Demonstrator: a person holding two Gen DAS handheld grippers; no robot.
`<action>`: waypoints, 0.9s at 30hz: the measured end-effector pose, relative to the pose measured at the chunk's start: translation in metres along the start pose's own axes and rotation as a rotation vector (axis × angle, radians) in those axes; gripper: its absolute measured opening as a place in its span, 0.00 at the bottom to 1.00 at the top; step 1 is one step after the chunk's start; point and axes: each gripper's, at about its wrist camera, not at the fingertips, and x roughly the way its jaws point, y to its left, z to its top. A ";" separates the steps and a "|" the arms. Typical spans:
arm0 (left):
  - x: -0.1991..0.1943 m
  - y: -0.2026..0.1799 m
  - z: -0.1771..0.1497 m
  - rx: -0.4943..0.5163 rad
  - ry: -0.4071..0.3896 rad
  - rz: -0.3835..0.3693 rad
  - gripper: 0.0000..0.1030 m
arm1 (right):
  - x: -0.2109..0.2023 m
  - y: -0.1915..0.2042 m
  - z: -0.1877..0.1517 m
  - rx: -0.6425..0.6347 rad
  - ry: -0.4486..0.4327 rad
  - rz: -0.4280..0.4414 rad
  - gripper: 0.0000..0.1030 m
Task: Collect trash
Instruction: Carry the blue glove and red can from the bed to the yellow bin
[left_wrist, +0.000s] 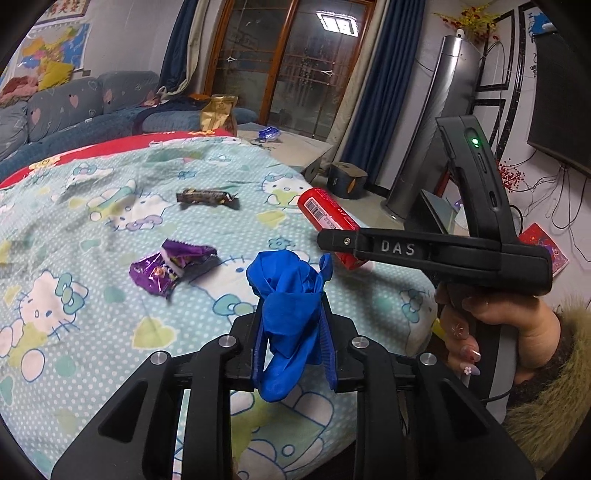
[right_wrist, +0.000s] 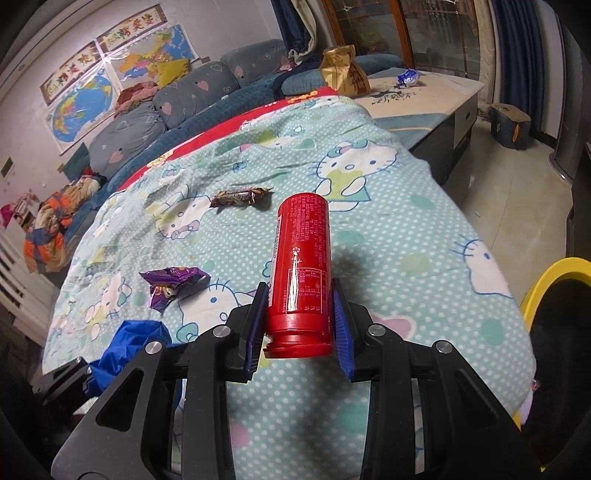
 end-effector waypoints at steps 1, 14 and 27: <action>-0.001 -0.001 0.001 0.002 -0.003 -0.002 0.23 | -0.002 -0.001 0.000 -0.002 -0.003 0.001 0.26; 0.000 -0.026 0.016 0.057 -0.025 -0.031 0.23 | -0.038 -0.029 0.001 0.009 -0.062 -0.045 0.26; 0.012 -0.058 0.027 0.123 -0.029 -0.083 0.23 | -0.075 -0.073 -0.005 0.077 -0.122 -0.110 0.25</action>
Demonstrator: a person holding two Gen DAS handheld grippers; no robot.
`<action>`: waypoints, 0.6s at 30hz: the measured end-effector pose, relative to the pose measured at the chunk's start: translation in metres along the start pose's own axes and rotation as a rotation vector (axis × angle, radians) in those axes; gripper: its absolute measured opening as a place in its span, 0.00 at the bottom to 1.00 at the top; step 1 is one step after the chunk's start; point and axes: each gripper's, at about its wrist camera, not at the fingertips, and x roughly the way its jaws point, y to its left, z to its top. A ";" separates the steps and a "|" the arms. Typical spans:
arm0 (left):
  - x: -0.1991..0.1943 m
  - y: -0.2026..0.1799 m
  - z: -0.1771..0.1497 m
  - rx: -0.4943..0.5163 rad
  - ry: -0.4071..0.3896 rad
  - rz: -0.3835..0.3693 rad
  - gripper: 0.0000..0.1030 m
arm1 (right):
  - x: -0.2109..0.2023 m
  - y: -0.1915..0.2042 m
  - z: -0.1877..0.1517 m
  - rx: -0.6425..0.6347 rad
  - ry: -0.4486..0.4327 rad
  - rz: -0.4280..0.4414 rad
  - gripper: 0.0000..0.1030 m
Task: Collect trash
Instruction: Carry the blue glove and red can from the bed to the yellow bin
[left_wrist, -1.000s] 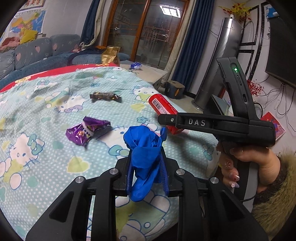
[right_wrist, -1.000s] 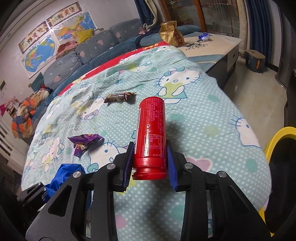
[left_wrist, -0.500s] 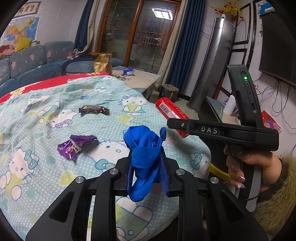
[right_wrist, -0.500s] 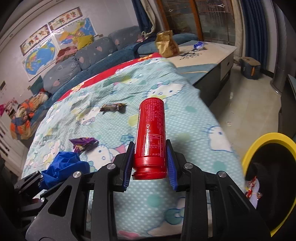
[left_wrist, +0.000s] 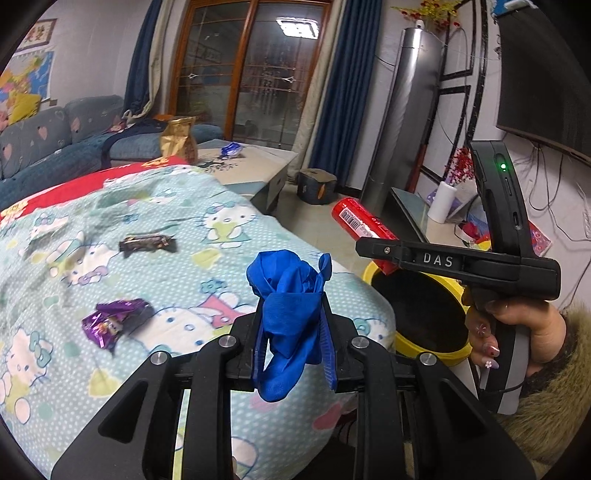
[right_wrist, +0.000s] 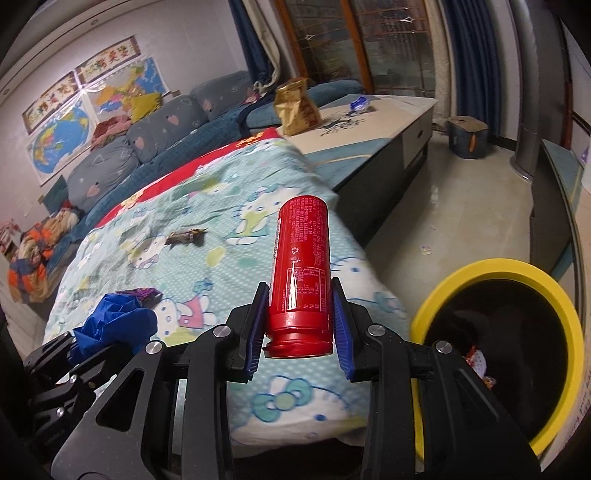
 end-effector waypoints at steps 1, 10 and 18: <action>0.002 -0.003 0.001 0.007 0.001 -0.006 0.23 | -0.002 -0.005 -0.001 0.009 -0.004 -0.008 0.25; 0.028 -0.036 0.005 0.057 0.025 -0.072 0.23 | -0.017 -0.050 -0.015 0.098 -0.003 -0.078 0.25; 0.054 -0.071 0.008 0.110 0.048 -0.137 0.23 | -0.030 -0.093 -0.028 0.179 -0.011 -0.150 0.25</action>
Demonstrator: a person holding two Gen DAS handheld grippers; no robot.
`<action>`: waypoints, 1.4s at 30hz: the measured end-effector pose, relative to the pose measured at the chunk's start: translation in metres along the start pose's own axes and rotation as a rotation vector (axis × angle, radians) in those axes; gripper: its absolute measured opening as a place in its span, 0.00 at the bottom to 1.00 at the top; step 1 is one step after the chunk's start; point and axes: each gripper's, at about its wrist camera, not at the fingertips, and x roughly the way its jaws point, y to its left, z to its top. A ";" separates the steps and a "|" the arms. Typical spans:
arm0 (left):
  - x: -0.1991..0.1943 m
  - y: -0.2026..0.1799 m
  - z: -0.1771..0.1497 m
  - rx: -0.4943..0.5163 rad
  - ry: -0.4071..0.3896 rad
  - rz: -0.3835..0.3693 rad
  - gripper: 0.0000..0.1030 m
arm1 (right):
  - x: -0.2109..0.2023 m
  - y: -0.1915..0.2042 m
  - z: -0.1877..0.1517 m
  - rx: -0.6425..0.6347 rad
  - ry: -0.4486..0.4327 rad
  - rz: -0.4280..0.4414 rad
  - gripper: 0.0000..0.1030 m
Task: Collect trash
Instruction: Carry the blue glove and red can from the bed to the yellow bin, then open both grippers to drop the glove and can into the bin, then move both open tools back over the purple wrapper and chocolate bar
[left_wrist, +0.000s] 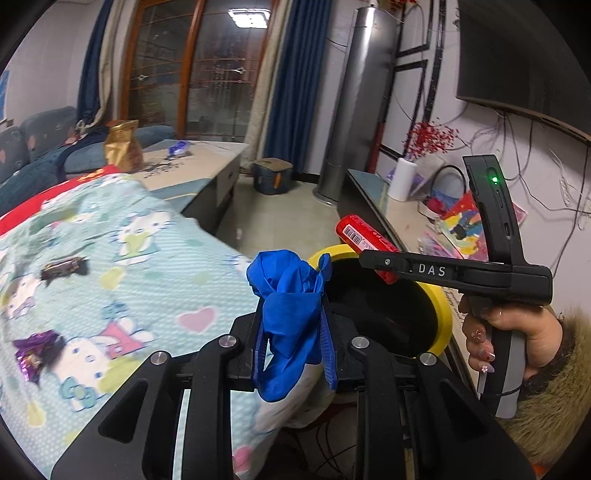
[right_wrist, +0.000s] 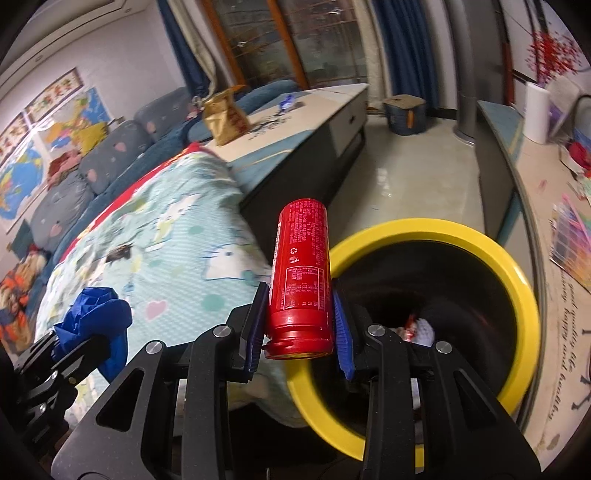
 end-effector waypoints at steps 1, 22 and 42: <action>0.003 -0.003 0.000 0.005 0.003 -0.009 0.23 | -0.001 -0.005 0.000 0.009 -0.001 -0.010 0.25; 0.083 -0.070 -0.003 0.090 0.113 -0.170 0.29 | -0.015 -0.104 -0.011 0.245 0.001 -0.077 0.36; 0.015 0.040 0.003 -0.092 -0.065 0.155 0.89 | 0.005 0.014 0.025 -0.031 -0.024 0.064 0.58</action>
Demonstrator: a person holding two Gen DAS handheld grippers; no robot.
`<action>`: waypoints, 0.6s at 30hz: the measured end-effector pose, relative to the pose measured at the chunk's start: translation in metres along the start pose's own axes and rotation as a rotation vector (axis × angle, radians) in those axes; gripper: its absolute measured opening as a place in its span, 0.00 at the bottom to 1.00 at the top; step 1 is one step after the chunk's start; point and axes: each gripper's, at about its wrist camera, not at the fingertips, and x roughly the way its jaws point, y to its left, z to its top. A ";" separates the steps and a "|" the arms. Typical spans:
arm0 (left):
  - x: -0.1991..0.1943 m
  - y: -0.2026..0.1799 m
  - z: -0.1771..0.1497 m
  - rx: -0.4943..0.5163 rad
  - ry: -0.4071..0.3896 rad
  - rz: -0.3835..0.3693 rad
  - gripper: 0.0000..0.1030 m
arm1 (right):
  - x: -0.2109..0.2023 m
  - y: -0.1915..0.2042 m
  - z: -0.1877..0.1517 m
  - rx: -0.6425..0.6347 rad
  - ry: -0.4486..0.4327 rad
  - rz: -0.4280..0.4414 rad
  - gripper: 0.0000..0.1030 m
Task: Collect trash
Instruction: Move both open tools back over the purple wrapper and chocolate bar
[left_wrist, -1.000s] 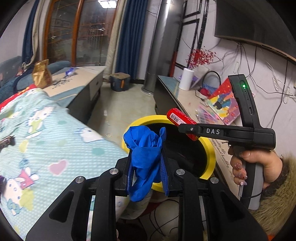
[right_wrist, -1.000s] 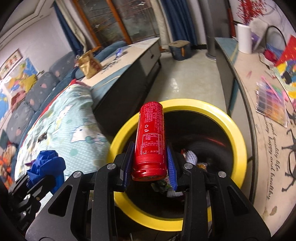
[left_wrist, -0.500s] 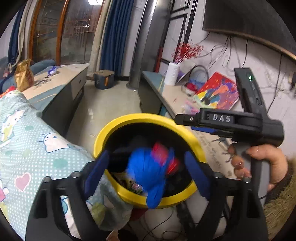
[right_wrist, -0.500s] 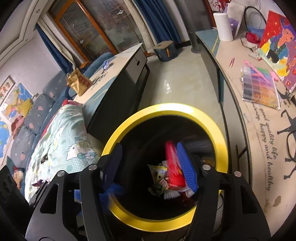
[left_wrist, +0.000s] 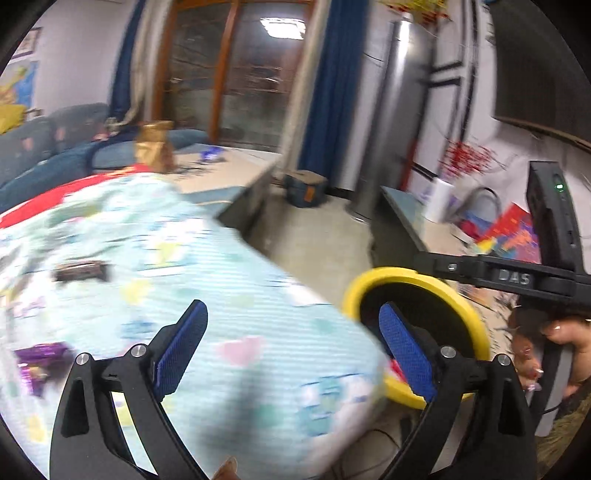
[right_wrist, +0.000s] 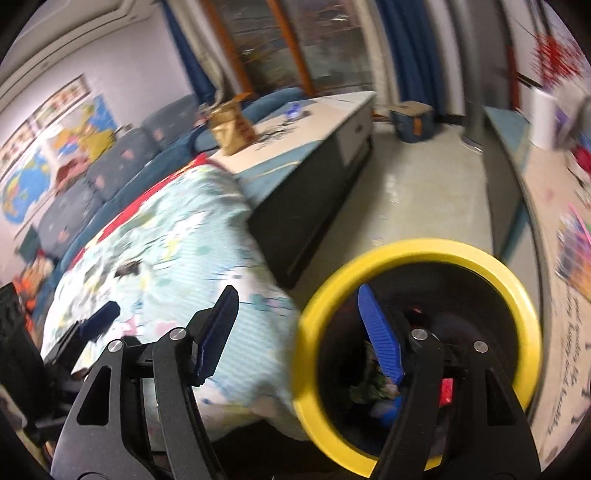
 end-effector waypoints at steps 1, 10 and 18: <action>-0.004 0.008 0.000 -0.011 -0.004 0.024 0.89 | 0.002 0.009 0.002 -0.022 0.000 0.011 0.58; -0.039 0.083 0.003 -0.104 -0.052 0.171 0.89 | 0.038 0.096 0.015 -0.213 0.021 0.111 0.58; -0.063 0.139 -0.006 -0.165 -0.052 0.264 0.89 | 0.088 0.161 0.025 -0.322 0.087 0.178 0.58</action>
